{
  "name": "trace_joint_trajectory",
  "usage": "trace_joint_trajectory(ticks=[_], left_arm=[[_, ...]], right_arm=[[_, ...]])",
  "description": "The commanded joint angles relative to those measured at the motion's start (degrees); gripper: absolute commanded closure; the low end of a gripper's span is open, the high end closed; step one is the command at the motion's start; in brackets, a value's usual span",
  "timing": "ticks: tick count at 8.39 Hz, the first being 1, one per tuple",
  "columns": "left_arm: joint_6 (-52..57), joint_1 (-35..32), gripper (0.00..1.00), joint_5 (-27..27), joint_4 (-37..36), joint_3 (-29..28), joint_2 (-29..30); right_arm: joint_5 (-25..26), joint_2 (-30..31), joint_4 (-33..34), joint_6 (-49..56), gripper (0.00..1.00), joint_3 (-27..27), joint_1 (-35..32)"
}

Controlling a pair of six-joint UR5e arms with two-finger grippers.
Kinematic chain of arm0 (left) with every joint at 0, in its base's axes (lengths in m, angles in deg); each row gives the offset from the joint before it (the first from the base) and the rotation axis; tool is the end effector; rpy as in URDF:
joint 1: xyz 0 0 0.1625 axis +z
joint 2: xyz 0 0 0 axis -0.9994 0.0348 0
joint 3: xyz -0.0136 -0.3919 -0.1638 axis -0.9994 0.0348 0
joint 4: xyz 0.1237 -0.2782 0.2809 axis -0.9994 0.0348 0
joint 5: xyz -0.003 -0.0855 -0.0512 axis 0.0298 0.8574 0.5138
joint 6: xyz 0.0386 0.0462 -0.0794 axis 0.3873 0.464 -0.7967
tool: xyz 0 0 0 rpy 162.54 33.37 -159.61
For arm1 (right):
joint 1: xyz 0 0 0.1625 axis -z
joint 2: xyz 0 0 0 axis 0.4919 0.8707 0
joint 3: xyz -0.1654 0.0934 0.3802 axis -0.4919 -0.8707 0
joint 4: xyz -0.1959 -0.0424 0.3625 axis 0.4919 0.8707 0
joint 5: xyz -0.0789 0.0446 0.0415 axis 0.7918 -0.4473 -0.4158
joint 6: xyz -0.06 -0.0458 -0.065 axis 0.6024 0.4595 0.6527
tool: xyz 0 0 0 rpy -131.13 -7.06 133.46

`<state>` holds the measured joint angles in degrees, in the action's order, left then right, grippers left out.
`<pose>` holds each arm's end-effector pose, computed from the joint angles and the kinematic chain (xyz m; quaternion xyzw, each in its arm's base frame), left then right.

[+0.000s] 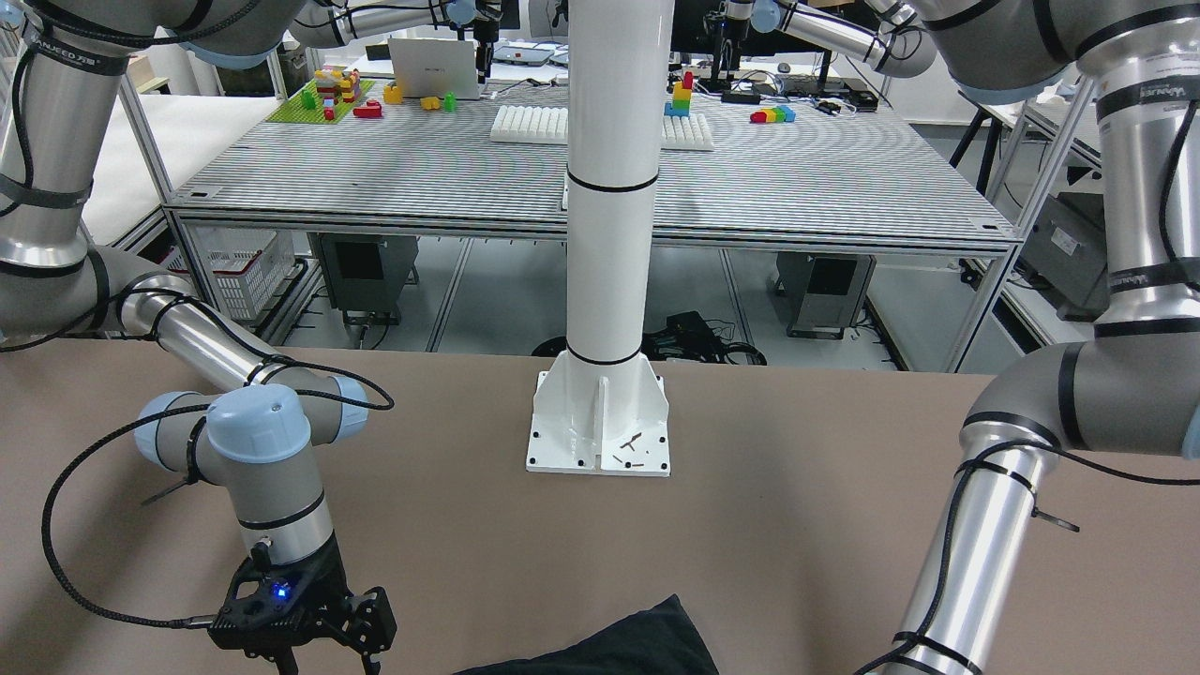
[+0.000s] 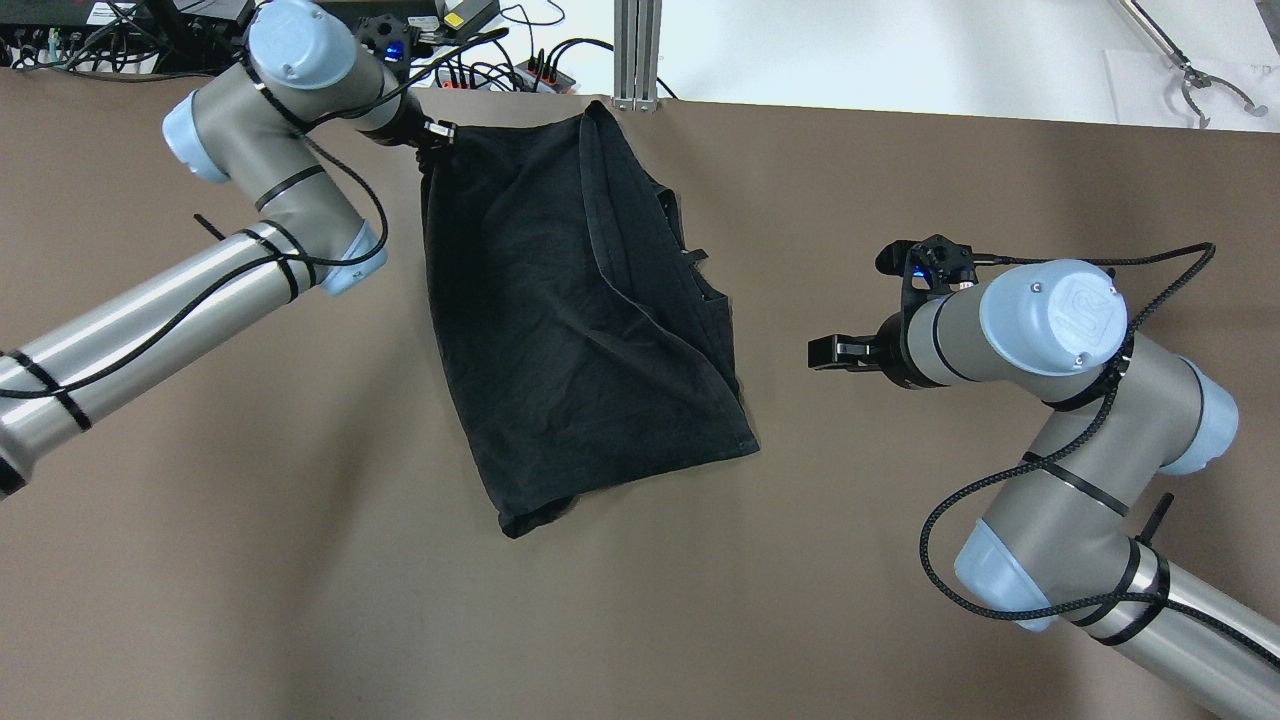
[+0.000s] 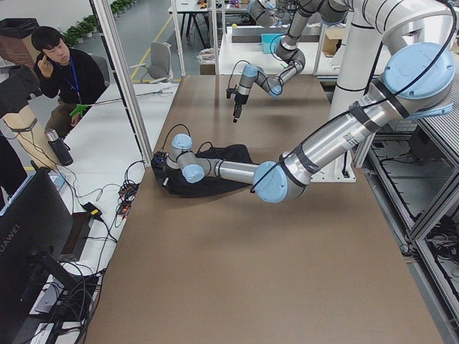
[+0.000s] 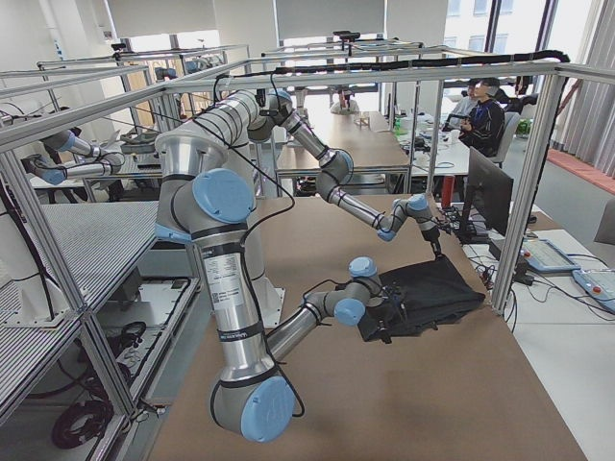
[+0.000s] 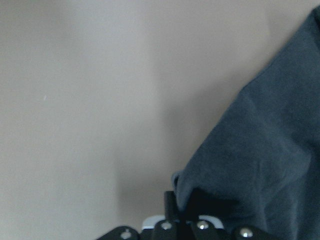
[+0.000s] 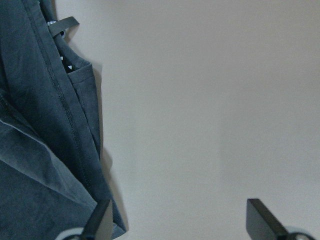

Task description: Fold clothes

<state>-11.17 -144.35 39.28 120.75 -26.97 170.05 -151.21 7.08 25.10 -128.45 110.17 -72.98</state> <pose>0.4025 -0.7910 0.3092 0.2545 0.3842 -0.0193 0.8872 -0.3596 -0.4889 0.3125 0.1619 -0.4318 0.0632 0.8851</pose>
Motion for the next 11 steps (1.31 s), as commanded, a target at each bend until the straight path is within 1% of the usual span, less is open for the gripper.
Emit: trace_joint_trajectory(ticks=[1, 2, 3, 4, 5, 6, 7, 8, 9, 10, 11], left_arm=[[8.48, -0.52, 0.14, -5.52, 1.07, -3.74, 3.36], [10.35, -2.17, 0.05, -5.73, 3.26, -3.74, 2.40], [13.41, -4.63, 0.05, -3.73, 3.45, -3.48, 2.22], [16.49, -7.35, 0.05, 0.30, 3.46, -3.39, 2.13], [16.95, -8.33, 0.05, 2.42, 3.37, -1.47, 0.91], [16.26, -8.00, 0.05, 2.36, 3.28, 3.51, -3.02], [15.73, -7.99, 0.05, 2.44, 3.19, 6.17, -4.71], [15.46, -7.91, 0.05, 2.53, 3.28, 6.54, -4.99], [15.38, -7.82, 0.05, 2.53, 3.28, 6.55, -5.08], [15.29, -7.82, 0.05, 2.53, 3.37, 6.63, -5.17], [15.03, -7.82, 0.05, 2.53, 3.37, 7.59, -5.86]], right_arm=[[0.05, -0.31, 0.05, 0.00, 0.06, -1.02, 0.53], [0.05, -1.45, 0.05, 0.09, 0.06, -3.11, 0.63], [0.05, -3.37, -0.03, -0.26, 0.06, -5.49, 0.63], [0.92, -5.65, -0.12, -0.61, 0.06, -8.21, 0.63], [2.67, -8.02, -1.17, -2.09, 0.07, -11.02, 0.71], [2.86, -9.53, -5.53, -9.76, 0.08, -14.70, 0.71], [2.86, -10.67, -12.19, -19.67, 0.10, -18.83, 0.80], [3.04, -12.25, -16.08, -27.25, 0.11, -22.70, 1.67], [3.82, -14.09, -16.55, -31.94, 0.12, -24.30, 2.46], [5.92, -14.90, -16.56, -36.95, 0.15, -24.40, 4.13], [9.33, -15.25, -16.56, -39.35, 0.16, -24.41, 6.23]])
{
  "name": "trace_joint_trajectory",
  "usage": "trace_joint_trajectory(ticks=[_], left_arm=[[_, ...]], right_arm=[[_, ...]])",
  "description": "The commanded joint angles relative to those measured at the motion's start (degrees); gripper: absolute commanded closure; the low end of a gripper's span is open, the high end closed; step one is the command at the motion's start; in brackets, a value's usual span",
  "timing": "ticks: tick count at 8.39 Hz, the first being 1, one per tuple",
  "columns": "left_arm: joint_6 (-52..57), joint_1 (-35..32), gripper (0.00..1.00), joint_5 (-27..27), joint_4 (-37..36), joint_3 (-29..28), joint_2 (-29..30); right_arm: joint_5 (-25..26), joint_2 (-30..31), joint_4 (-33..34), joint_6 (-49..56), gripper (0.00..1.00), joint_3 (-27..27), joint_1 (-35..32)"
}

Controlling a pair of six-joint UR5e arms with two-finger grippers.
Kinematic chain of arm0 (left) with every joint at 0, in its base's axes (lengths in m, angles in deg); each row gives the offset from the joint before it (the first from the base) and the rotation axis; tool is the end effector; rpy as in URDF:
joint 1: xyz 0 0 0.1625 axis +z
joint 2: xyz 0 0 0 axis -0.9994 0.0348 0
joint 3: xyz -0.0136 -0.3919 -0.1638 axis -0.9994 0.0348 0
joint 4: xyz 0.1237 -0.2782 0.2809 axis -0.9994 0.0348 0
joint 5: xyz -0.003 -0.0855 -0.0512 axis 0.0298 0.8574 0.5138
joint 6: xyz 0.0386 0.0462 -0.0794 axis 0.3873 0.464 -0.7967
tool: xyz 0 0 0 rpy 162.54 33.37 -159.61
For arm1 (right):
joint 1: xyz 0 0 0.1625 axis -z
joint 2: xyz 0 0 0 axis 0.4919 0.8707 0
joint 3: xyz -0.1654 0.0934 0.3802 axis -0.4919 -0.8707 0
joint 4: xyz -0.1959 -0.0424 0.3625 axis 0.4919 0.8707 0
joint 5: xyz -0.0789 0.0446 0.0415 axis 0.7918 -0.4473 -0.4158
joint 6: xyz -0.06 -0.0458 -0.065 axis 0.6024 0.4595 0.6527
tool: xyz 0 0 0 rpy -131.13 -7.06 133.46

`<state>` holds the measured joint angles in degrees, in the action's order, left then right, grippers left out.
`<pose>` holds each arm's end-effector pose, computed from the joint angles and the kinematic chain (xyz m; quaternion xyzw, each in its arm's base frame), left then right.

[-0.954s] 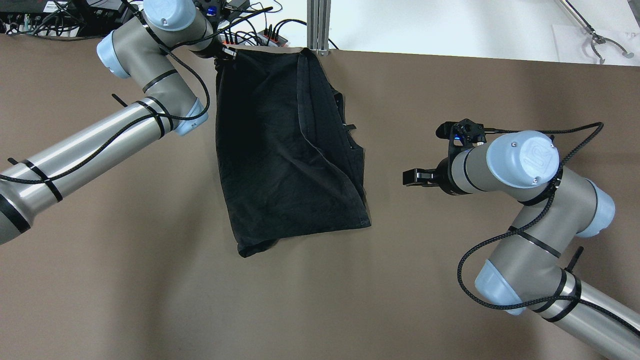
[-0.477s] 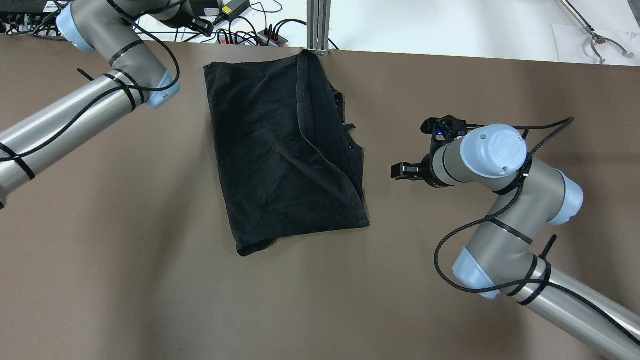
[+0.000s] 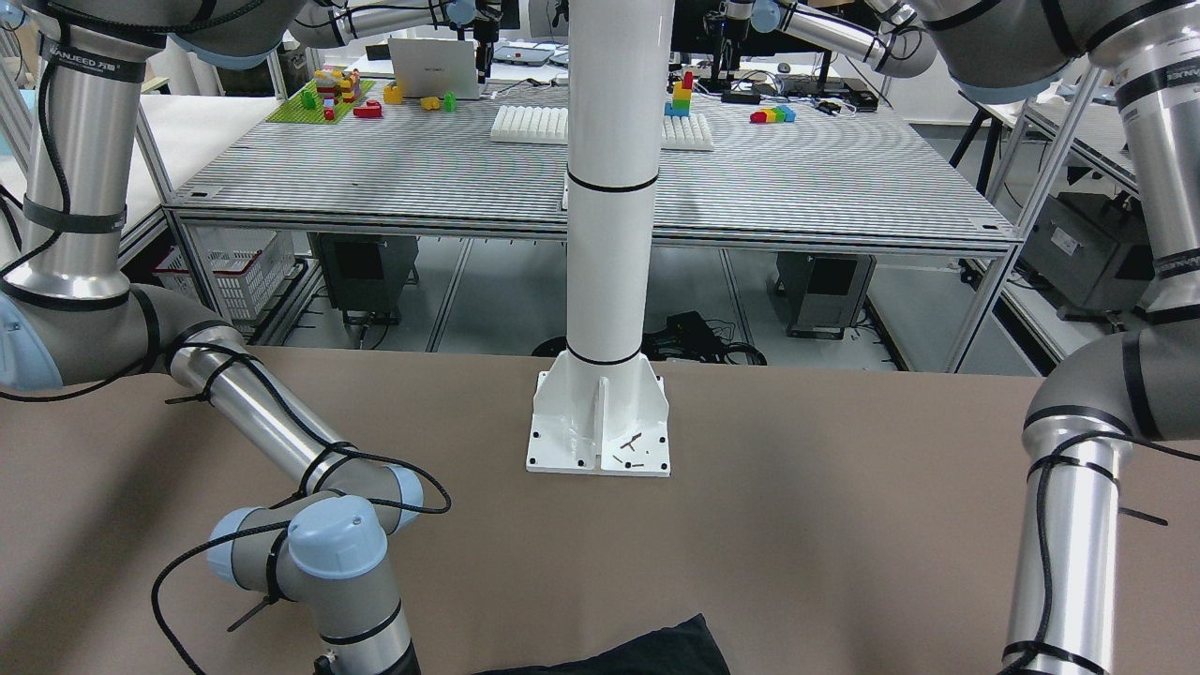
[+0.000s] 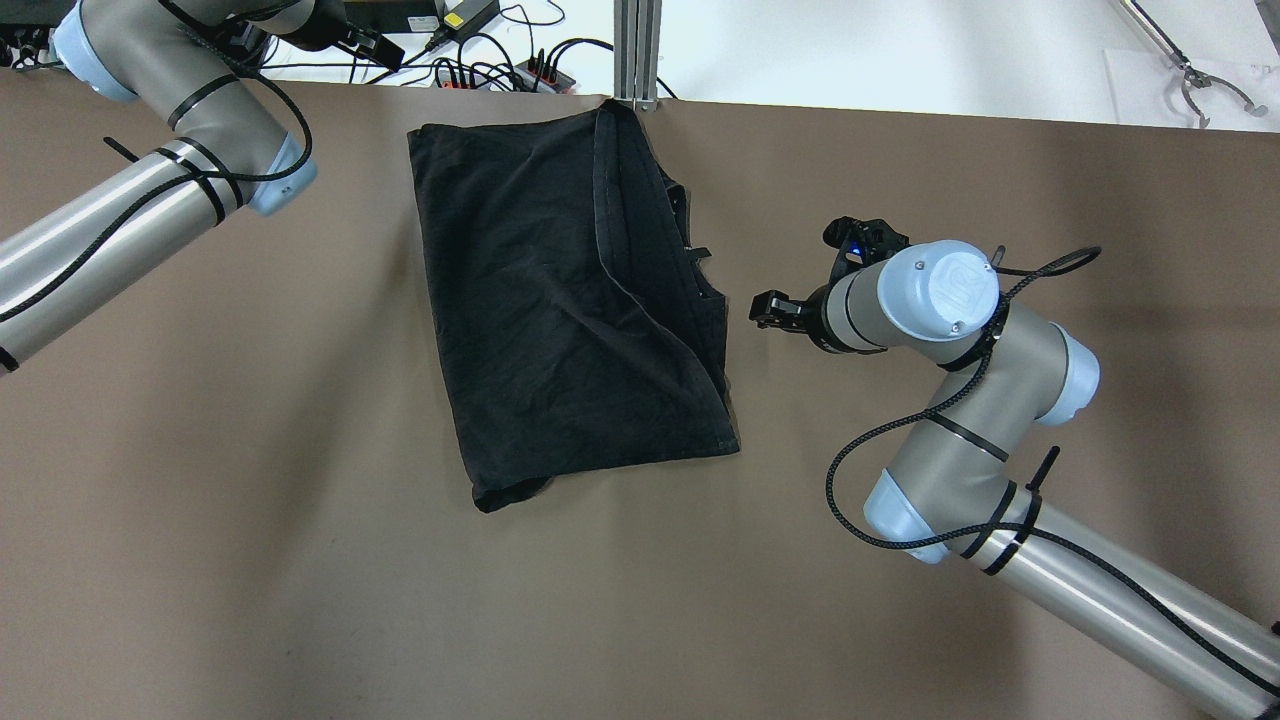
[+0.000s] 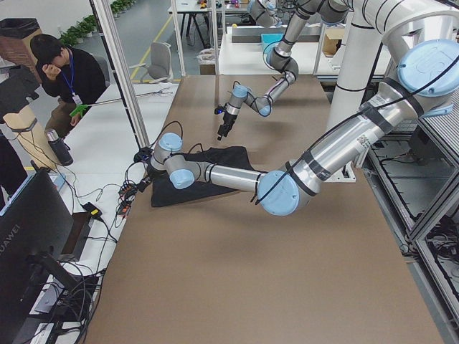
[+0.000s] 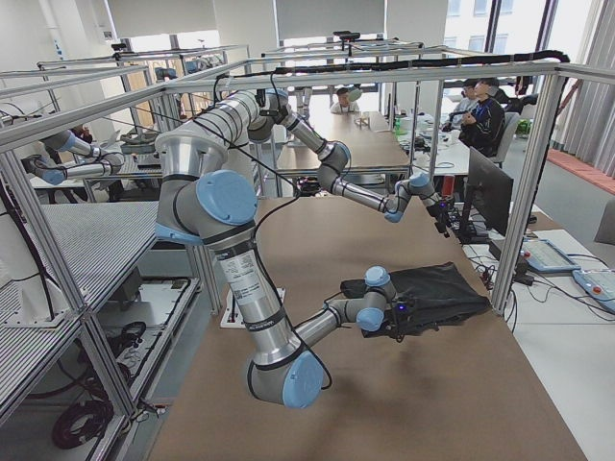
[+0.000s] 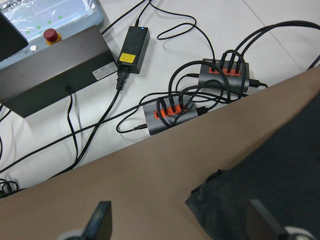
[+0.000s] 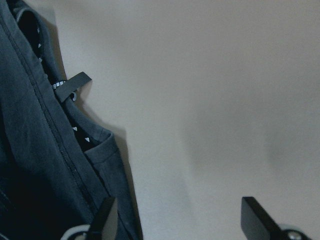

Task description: Fold clothes

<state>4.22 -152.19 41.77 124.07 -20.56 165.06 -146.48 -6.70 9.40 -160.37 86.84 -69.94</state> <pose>0.2830 -0.8130 0.3180 0.3499 0.3552 0.0558 0.8651 -0.4735 -0.5551 0.3098 0.0771 -0.4952 0.2868 0.8165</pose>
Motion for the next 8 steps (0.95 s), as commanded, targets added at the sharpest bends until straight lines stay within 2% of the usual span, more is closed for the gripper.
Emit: trace_joint_trajectory(ticks=[1, 3, 4, 7, 8], left_arm=[[-0.54, 0.11, 0.05, 0.03, 0.05, 2.75, -2.27], [-0.54, 0.02, 0.05, 0.03, 0.14, 3.21, -3.25], [-0.54, 0.11, 0.05, 0.03, 0.14, 3.64, -3.69], [-0.54, 0.11, 0.05, 0.03, 0.23, 4.26, -4.48], [-0.54, 0.11, 0.05, 0.03, 0.23, 4.18, -4.57]], right_arm=[[6.90, -1.56, -1.12, -7.72, 0.19, -1.08, 4.95], [10.35, -1.56, -1.04, -8.59, 0.29, -1.61, 7.16], [10.44, -1.56, -0.95, -9.55, 0.37, -1.61, 7.34], [10.79, -1.38, -0.51, -9.39, 0.46, -1.70, 7.69], [10.88, -1.30, -0.42, -9.47, 0.53, -1.70, 8.22]])
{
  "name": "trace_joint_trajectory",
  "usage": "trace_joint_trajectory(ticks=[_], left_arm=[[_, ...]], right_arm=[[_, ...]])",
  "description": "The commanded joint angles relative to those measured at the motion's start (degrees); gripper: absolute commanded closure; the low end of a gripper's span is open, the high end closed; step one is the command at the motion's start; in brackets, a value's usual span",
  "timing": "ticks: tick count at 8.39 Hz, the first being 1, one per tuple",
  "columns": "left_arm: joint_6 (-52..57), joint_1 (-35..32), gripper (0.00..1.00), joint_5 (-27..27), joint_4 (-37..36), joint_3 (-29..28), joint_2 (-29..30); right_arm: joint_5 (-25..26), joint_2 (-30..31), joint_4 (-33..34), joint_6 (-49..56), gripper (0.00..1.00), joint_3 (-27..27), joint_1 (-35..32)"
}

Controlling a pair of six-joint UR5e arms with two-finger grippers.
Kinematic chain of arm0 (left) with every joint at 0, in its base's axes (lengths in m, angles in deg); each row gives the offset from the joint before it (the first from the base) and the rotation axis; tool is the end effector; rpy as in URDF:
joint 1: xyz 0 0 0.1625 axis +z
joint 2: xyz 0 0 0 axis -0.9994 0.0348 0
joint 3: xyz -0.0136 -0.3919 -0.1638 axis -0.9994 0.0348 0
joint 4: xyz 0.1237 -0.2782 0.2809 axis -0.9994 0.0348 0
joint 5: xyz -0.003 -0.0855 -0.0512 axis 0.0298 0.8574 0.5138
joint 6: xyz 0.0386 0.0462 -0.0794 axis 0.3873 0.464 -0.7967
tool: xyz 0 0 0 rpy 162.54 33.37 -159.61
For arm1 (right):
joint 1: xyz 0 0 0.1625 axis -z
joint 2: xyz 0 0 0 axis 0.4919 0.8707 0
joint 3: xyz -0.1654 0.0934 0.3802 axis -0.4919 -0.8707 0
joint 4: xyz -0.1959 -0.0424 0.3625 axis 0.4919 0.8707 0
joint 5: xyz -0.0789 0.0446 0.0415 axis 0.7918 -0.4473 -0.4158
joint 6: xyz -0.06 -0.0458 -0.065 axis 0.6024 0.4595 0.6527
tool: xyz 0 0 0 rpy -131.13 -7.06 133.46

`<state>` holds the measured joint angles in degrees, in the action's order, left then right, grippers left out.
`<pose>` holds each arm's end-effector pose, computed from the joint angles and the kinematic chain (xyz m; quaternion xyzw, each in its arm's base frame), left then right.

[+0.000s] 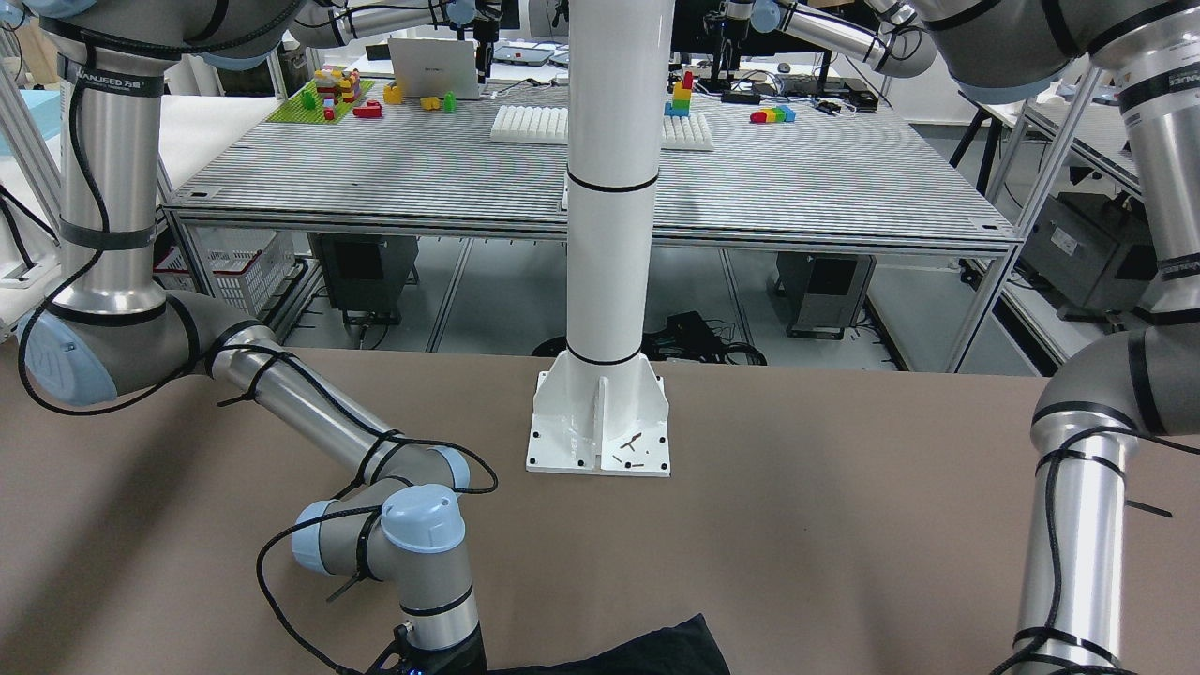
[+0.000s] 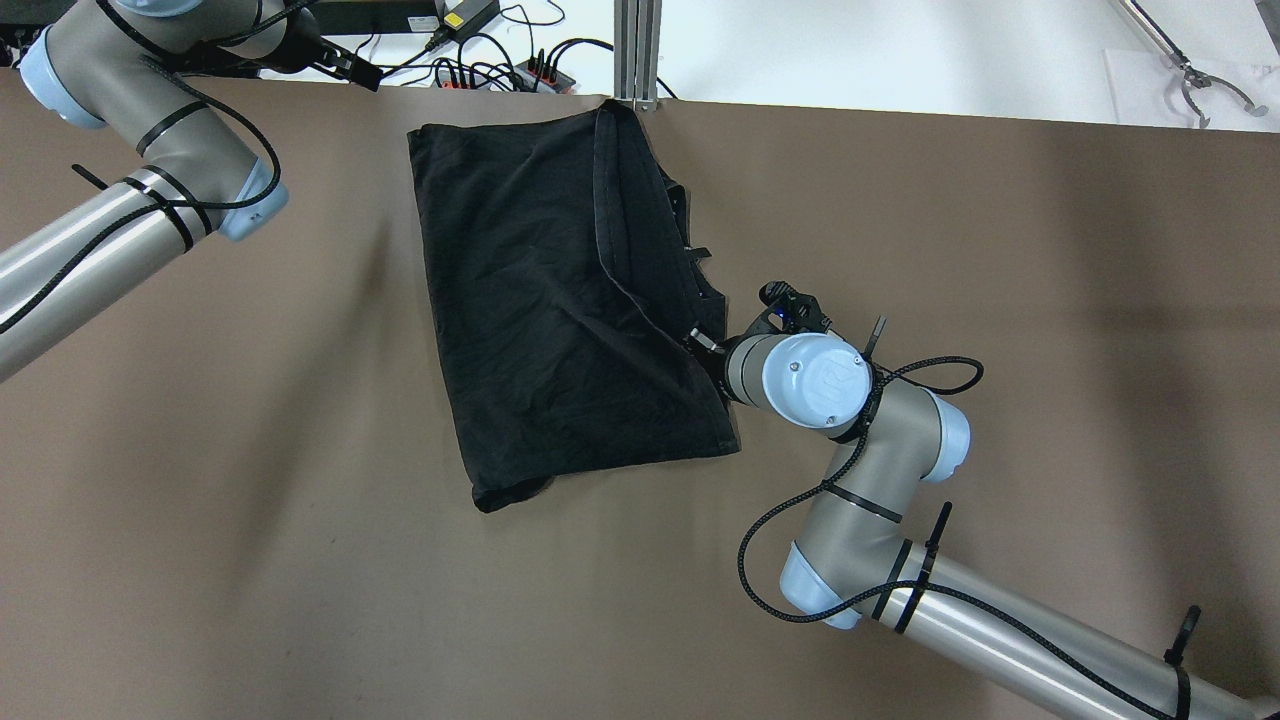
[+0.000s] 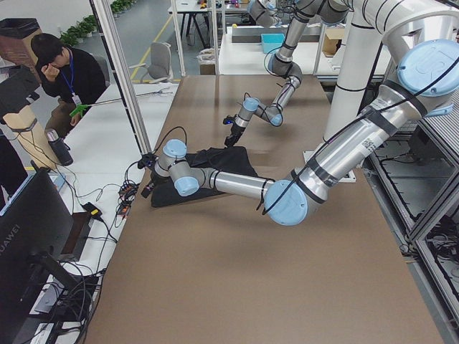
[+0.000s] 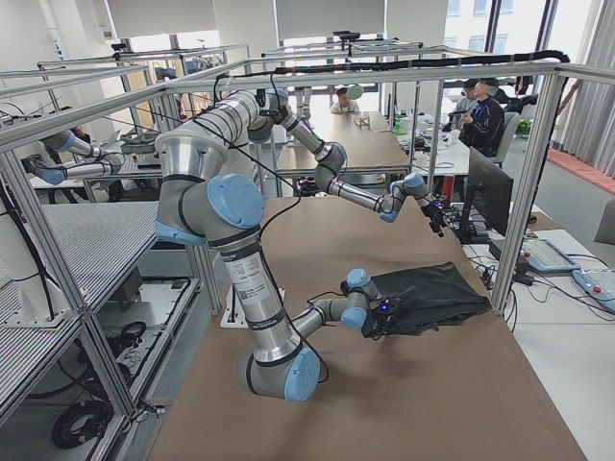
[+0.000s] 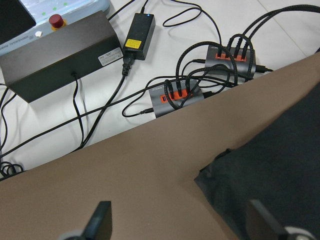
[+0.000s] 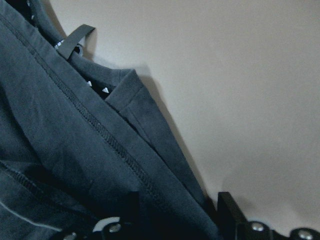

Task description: Fold clothes

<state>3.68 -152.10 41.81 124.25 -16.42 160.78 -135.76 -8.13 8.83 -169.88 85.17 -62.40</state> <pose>0.2755 -0.7943 0.3432 0.3480 0.3575 0.0526 0.8651 -0.5412 -0.5096 0.3054 0.0836 -0.4922 0.3443 0.7951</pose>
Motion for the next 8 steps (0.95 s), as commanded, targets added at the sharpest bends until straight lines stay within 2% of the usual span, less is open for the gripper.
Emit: trace_joint_trajectory(ticks=[1, 2, 3, 4, 6, 8], left_arm=[[0.00, 0.02, 0.05, 0.00, 0.14, 0.04, -0.29], [0.00, 0.02, 0.05, 0.00, 0.14, 0.04, -0.38], [0.00, 0.02, 0.05, 0.00, 0.05, 0.12, -0.38], [0.00, 0.02, 0.05, 0.00, 0.05, 0.04, -0.38], [0.00, 0.02, 0.05, 0.00, 0.05, 0.04, -0.29], [0.00, 0.02, 0.05, 0.00, 0.05, 0.04, -0.38]], right_arm=[[0.15, 0.22, 0.23, 0.04, 0.62, -0.20, 0.68], [0.15, 0.13, 0.15, 0.12, 0.73, -1.16, 0.76], [0.15, 0.05, 0.15, 0.21, 0.91, -1.34, 0.68], [-0.20, -0.04, 0.06, 0.56, 1.00, -0.47, 0.68], [-0.55, 0.57, 1.02, 1.79, 1.00, 4.08, 0.68], [-0.73, 3.19, 6.44, 1.79, 1.00, 11.09, 1.11]])
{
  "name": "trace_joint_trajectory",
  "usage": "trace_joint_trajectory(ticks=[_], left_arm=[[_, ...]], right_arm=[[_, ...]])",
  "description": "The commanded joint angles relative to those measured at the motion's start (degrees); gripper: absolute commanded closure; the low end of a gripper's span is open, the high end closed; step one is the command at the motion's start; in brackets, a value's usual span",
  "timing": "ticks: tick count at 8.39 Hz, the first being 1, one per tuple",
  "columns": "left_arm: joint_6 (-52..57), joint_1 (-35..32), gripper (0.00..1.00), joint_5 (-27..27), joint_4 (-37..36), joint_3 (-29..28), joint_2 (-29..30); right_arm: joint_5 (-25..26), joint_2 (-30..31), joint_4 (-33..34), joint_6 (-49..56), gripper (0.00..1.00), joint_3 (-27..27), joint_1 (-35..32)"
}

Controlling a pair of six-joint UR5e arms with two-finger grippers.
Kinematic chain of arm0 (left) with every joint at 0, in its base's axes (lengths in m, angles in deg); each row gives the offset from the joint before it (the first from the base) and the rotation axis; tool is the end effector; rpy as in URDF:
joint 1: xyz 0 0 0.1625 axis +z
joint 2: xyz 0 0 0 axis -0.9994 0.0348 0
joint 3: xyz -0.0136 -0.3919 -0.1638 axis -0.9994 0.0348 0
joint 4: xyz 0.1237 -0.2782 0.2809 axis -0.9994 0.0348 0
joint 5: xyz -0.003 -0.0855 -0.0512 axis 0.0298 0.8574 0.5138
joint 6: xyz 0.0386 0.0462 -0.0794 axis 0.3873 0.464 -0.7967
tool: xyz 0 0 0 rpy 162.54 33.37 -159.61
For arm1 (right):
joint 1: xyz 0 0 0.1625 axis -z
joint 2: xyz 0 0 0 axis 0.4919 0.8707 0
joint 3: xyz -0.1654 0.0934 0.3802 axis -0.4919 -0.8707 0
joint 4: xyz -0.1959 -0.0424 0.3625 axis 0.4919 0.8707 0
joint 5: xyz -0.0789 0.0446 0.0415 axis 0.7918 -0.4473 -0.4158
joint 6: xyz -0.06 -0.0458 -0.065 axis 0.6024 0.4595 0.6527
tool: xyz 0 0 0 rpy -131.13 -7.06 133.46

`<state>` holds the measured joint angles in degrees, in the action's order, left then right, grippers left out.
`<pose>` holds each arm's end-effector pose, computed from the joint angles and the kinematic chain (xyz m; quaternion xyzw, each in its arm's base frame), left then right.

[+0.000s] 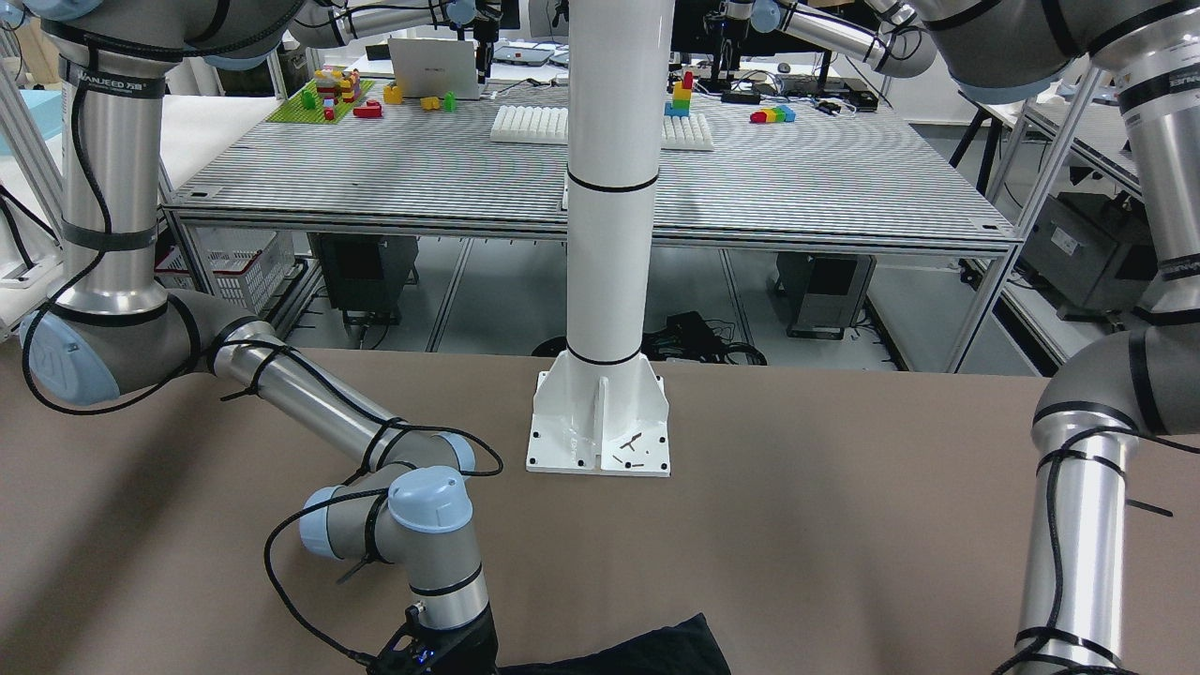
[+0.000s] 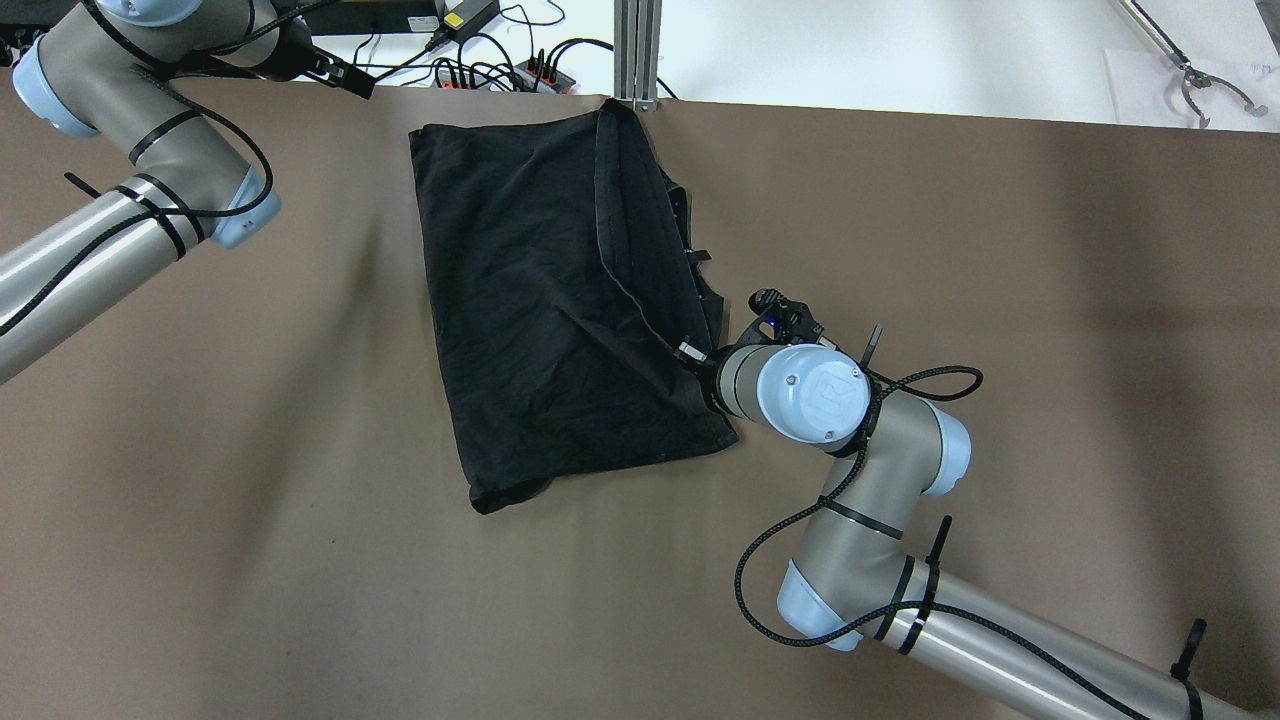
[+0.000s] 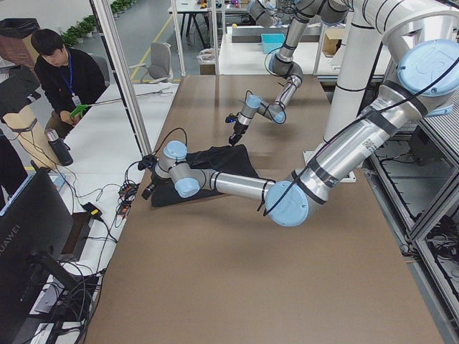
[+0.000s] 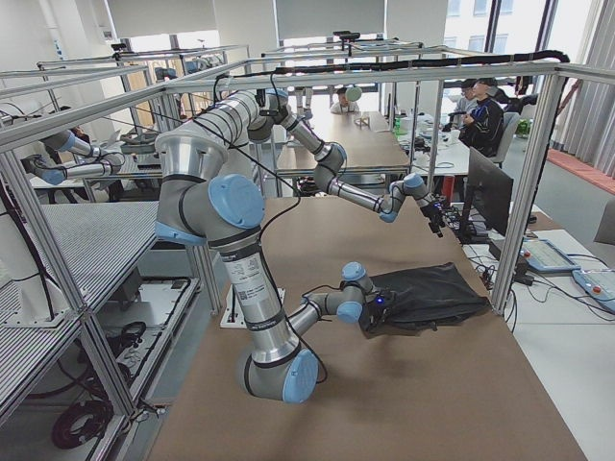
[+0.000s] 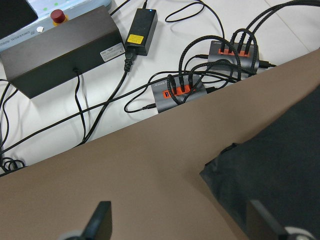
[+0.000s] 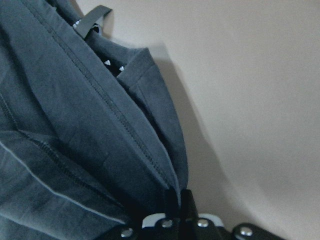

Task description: Fold clothes

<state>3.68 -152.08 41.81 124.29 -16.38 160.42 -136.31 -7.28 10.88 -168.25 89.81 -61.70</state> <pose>0.2753 -0.7931 0.3480 0.3460 0.3567 0.0523 0.8662 -0.5323 -0.4923 0.2819 0.0858 -0.5051 0.3229 0.7957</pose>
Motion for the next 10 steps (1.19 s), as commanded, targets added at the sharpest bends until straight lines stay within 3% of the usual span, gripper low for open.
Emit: trace_joint_trajectory(ticks=[1, 4, 7, 8, 9, 10], left_arm=[[-0.09, 0.09, 0.05, 0.00, 0.00, 0.08, -0.02], [-0.35, 0.09, 0.05, 0.00, 0.09, 0.17, -0.11], [-1.14, 1.84, 0.05, -0.09, 0.00, 2.88, -1.86], [-1.93, 1.85, 0.05, 0.00, 0.00, 3.24, -1.96], [-2.02, 1.85, 0.05, 0.09, -0.09, 3.25, -1.87], [-2.02, 1.85, 0.05, 0.09, -0.09, 3.25, -1.96]], right_arm=[[-0.09, 5.06, 5.38, 0.17, 1.00, 10.24, 3.64], [1.40, 13.41, 5.22, 0.08, 1.00, 19.22, 9.02], [1.85, 16.77, 5.13, 0.34, 1.00, 22.31, 9.47], [1.85, 17.73, 5.13, 1.47, 0.90, 23.36, 9.47], [1.94, 17.83, 5.22, 4.35, 0.20, 23.72, 9.39], [1.85, 17.48, 5.39, 8.13, 0.06, 23.55, 9.04]])
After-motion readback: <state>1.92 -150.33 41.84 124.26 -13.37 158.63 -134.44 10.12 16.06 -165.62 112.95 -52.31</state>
